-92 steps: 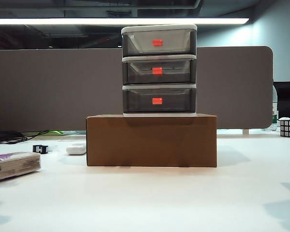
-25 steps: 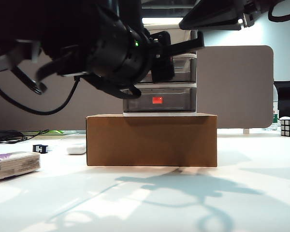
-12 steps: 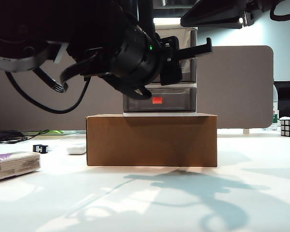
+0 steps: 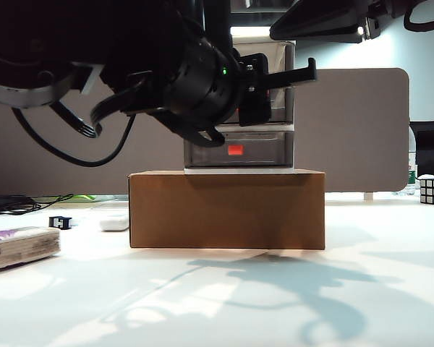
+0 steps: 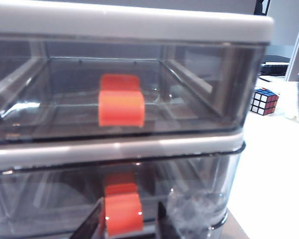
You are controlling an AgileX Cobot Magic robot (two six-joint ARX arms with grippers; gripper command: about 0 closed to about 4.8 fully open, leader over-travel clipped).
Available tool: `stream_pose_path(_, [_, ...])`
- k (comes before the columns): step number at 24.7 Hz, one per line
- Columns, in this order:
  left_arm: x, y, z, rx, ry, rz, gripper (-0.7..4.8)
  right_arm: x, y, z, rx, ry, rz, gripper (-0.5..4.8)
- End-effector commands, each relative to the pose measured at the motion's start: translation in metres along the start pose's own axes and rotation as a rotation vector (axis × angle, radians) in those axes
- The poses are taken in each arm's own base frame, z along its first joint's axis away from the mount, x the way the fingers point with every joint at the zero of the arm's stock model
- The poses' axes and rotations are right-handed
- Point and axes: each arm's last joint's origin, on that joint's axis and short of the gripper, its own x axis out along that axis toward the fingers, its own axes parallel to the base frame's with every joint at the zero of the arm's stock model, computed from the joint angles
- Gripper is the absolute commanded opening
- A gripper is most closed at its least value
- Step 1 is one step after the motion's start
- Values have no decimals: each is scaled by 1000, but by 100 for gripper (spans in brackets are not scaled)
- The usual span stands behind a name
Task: Open the second layer of the drawer on the table, pick up a pack of napkins on the table and put it in, and finally close the drawer.
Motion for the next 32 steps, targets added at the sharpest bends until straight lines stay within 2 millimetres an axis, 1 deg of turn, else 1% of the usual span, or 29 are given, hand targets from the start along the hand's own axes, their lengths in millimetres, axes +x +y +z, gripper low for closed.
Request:
stream_pose_path(1, [1, 0, 3, -11, -18, -3, 122, -1, 0, 4, -20, -18, 5, -5])
stream_pose_path(15, [3, 1, 4, -15, -23, 2, 120, 0, -1, 4, -20, -16, -15, -5])
stream_pose_path(18, [3, 1, 4, -15, -23, 2, 120, 4, -4, 2, -13, -18, -39, -5])
stream_pose_path(22, [3, 1, 4, -16, -23, 2, 120, 15, -13, -4, 12, -20, -38, -5])
stream_pose_path(26, [3, 1, 4, -16, -23, 2, 120, 20, -16, -6, 9, -24, -38, -5])
stream_pose_path(32, [3, 1, 4, -16, -23, 1, 111, 21, -17, 2, -5, -41, -40, -5])
